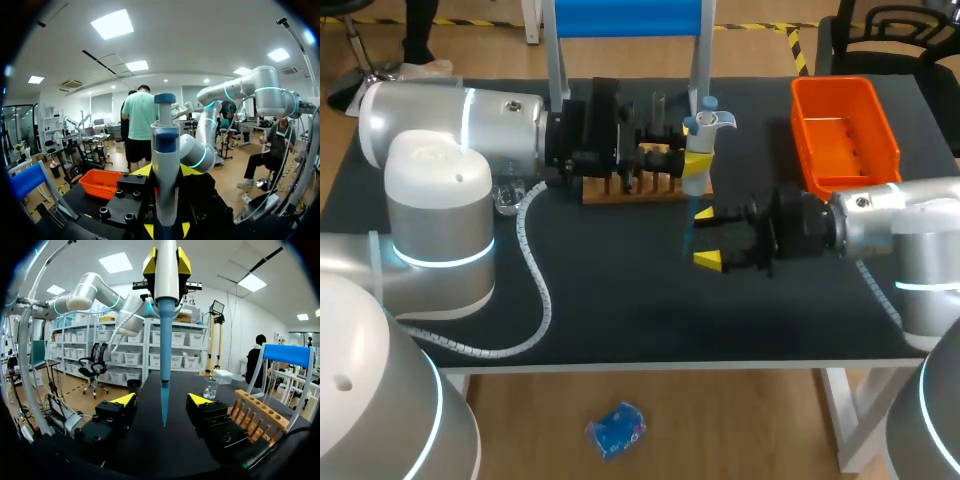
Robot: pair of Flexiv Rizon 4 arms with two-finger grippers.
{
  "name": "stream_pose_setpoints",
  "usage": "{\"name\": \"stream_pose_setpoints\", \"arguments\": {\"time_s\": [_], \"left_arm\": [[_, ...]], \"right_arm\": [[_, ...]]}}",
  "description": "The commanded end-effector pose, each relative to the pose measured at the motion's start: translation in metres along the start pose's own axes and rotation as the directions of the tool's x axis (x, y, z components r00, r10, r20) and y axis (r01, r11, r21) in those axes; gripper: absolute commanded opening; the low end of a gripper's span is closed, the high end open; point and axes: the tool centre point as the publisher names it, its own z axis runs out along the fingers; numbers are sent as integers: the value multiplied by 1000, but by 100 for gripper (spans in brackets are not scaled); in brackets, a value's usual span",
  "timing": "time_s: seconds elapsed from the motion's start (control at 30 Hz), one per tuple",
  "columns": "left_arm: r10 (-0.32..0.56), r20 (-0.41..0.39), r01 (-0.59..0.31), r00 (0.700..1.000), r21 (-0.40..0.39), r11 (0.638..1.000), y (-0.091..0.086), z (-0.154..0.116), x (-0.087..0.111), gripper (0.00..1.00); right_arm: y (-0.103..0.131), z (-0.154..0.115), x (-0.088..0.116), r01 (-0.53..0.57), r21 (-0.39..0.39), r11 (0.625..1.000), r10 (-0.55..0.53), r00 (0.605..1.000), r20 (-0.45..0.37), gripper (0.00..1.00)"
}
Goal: Invert the test tube, pick up the pipette, mount the tip to pipette, aspirate from beaker and dispense into the tube, eject the tip, return the pipette, and cap with the stopper.
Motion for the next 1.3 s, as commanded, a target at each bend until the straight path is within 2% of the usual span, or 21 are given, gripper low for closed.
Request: {"name": "stream_pose_setpoints", "arguments": {"time_s": [0.03, 0.2, 0.33, 0.57, 0.63, 0.73, 0.77, 0.83, 0.9, 1.3], "left_arm": [[1, 1, -1, 1000, 3, 1000, 0, 0, 0, 0], [1, 1, -1, 1000, 3, 1000, 0, 0, 0, 0], [1, 1, -1, 1000, 3, 1000, 0, 0, 0, 0], [1, 1, -1, 1000, 3, 1000, 0, 0, 0, 0], [20, 43, -19, 999, -21, 1000, 0, -18, -7, 0], [35, 80, -35, 996, -12, 999, -3, -50, -13, 0], [36, 71, -39, 997, 36, 999, -5, -65, -14, 0], [38, 137, -39, 990, 2, 999, -7, -89, -17, 0], [24, 131, -25, 991, 3, 1000, -8, -102, -18, 0], [24, 131, -25, 991, 3, 1000, -8, -102, -18, 0]], "right_arm": [[-6, -18, 5, -18, 32, 999, 19, 998, -53, 100], [-17, -34, 9, -42, 101, 994, 52, 994, -96, 100], [-23, -45, 11, -43, 174, 984, 59, 994, -90, 100], [-23, -45, 11, -43, 174, 984, 59, 994, -90, 100], [-23, -45, 11, -43, 174, 984, 59, 994, -90, 100], [-23, -45, 11, -43, 174, 984, 59, 994, -90, 100], [-23, -45, 11, -43, 174, 984, 59, 994, -90, 100], [-23, -45, 11, -43, 174, 984, 59, 994, -90, 100], [-23, -45, 11, -43, 174, 984, 59, 994, -90, 100], [-23, -45, 11, -43, 174, 984, 59, 994, -90, 100]]}}
